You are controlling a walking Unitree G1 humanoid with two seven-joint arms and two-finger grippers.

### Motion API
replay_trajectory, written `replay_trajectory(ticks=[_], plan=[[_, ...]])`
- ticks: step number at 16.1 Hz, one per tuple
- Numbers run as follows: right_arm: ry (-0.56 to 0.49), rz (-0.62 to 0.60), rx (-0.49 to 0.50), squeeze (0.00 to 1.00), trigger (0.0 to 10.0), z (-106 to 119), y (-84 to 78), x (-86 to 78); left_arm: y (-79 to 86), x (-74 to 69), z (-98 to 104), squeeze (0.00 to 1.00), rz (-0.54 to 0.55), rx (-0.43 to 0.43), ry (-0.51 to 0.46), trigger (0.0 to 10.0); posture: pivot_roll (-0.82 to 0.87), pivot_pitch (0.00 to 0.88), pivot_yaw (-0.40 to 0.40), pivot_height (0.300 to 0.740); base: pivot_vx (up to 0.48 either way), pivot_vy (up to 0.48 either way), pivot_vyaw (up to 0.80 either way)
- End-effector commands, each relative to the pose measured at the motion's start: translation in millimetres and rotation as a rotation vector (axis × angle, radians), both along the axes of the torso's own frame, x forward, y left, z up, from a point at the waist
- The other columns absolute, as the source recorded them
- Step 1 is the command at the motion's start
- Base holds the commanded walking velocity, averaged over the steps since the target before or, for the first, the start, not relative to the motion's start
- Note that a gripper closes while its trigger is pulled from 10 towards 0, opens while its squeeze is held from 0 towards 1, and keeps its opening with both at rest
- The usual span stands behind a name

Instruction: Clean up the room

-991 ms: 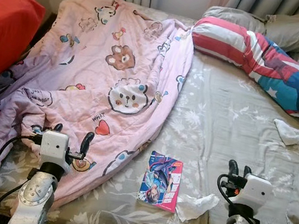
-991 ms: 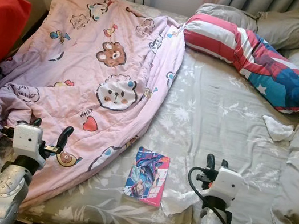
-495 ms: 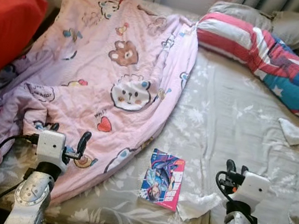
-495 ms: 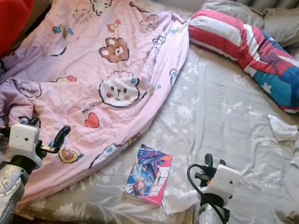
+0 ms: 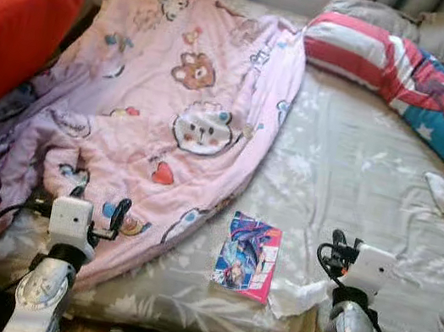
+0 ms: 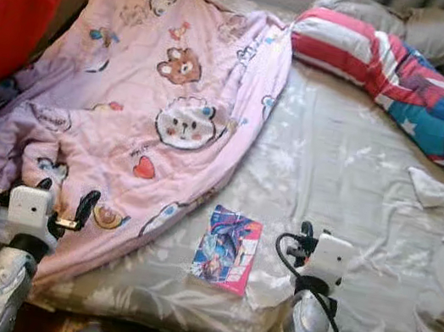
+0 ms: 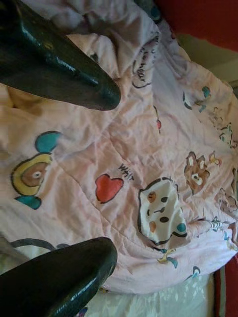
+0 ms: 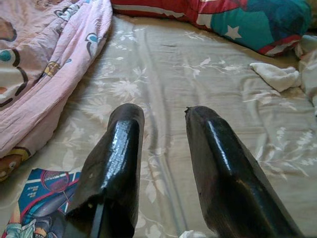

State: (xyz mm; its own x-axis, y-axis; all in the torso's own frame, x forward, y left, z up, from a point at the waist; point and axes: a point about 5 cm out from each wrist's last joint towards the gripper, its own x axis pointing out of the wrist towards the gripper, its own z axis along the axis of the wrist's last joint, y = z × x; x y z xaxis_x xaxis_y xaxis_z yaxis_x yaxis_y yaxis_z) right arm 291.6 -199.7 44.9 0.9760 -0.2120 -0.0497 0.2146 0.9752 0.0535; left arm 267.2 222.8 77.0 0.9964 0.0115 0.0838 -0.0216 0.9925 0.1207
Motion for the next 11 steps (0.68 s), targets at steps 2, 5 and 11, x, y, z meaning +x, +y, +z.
replay_trajectory(ticks=[2,5,11], plan=[[0.051,-0.012,-0.009,0.0,10.0,-10,-0.8,-4.3,0.4,-4.2,-4,0.0,0.001,0.005,0.028,10.0,0.18,0.232,-0.064,0.638,0.0,0.0,0.0],[0.075,-0.002,0.003,0.0,10.0,-13,1.7,-2.2,-0.3,-5.3,-5,0.0,-0.004,0.004,0.041,10.0,0.19,0.236,-0.064,0.638,0.0,0.0,0.0],[0.183,0.019,0.041,0.0,10.0,-28,8.6,-3.9,-5.3,-7.0,-6,0.0,-0.033,-0.002,0.054,10.0,0.19,0.244,-0.062,0.638,0.0,0.0,0.0]])
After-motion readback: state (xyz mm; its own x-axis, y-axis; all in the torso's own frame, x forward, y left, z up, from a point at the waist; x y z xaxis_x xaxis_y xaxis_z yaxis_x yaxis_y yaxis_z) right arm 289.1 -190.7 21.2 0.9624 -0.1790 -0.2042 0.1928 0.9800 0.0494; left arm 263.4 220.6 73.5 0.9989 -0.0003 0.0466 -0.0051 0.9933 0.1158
